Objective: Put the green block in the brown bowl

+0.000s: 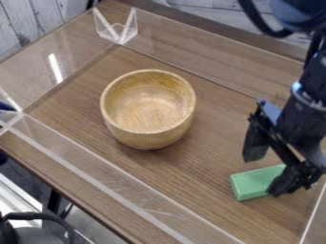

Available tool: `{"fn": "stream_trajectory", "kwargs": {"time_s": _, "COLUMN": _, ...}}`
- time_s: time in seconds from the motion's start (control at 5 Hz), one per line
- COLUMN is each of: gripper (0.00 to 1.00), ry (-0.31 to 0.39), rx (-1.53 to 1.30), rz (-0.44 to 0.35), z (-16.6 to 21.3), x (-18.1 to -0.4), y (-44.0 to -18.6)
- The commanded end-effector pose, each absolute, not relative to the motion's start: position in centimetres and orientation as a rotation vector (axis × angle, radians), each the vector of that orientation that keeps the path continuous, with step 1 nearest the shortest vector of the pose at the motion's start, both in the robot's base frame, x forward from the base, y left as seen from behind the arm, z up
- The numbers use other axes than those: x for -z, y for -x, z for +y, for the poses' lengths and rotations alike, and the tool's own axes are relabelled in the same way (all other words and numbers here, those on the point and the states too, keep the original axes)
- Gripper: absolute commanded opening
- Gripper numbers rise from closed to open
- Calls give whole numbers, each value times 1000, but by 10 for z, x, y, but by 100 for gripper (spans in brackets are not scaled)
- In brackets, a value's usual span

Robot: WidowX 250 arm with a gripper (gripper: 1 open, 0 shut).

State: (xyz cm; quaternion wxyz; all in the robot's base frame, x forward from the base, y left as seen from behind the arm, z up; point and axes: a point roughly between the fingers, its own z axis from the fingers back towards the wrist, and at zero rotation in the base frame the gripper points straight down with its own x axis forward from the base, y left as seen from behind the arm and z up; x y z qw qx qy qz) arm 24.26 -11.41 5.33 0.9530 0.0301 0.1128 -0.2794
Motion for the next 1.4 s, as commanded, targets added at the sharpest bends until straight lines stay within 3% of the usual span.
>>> {"fn": "stream_trajectory", "kwargs": {"time_s": 0.0, "gripper": 0, "ry": -19, "rx": 648, "rz": 199, "z": -108, "x": -48, "y": -252}}
{"fn": "stream_trajectory", "kwargs": {"time_s": 0.2, "gripper": 100, "ry": -9, "rx": 625, "rz": 234, "z": -106, "x": -43, "y": -259}}
{"fn": "stream_trajectory", "kwargs": {"time_s": 0.8, "gripper": 100, "ry": 70, "rx": 654, "rz": 224, "z": -107, "x": -33, "y": -277}}
{"fn": "stream_trajectory", "kwargs": {"time_s": 1.2, "gripper": 100, "ry": 98, "rx": 657, "rz": 262, "z": -116, "x": -23, "y": -288}}
